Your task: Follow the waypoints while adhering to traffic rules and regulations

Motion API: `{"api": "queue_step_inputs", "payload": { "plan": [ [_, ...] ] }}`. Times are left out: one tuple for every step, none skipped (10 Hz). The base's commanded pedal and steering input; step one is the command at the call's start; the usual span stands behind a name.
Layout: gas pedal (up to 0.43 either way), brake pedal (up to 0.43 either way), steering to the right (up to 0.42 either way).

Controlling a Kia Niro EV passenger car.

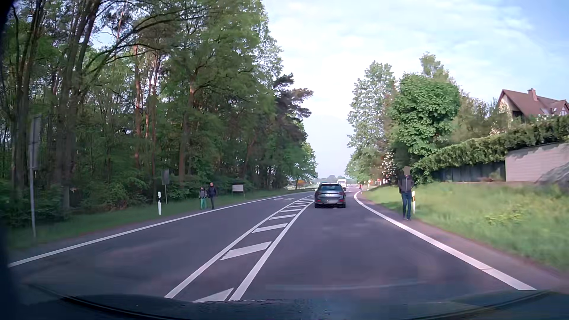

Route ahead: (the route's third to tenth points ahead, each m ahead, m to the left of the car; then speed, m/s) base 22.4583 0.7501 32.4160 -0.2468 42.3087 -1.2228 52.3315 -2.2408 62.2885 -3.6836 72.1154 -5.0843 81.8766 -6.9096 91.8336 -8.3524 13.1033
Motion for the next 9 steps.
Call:
{"api": "queue_step_inputs", "payload": {
  "plan": [
    [0.11,0.0,0.017],
    [0.11,0.0,0.017],
    [0.11,0.0,0.017],
    [0.11,0.0,0.016],
    [0.11,0.0,0.014],
    [0.11,0.0,0.014],
    [0.11,0.0,0.013],
    [0.11,0.0,0.012],
    [0.11,0.0,0.011]
  ]
}}
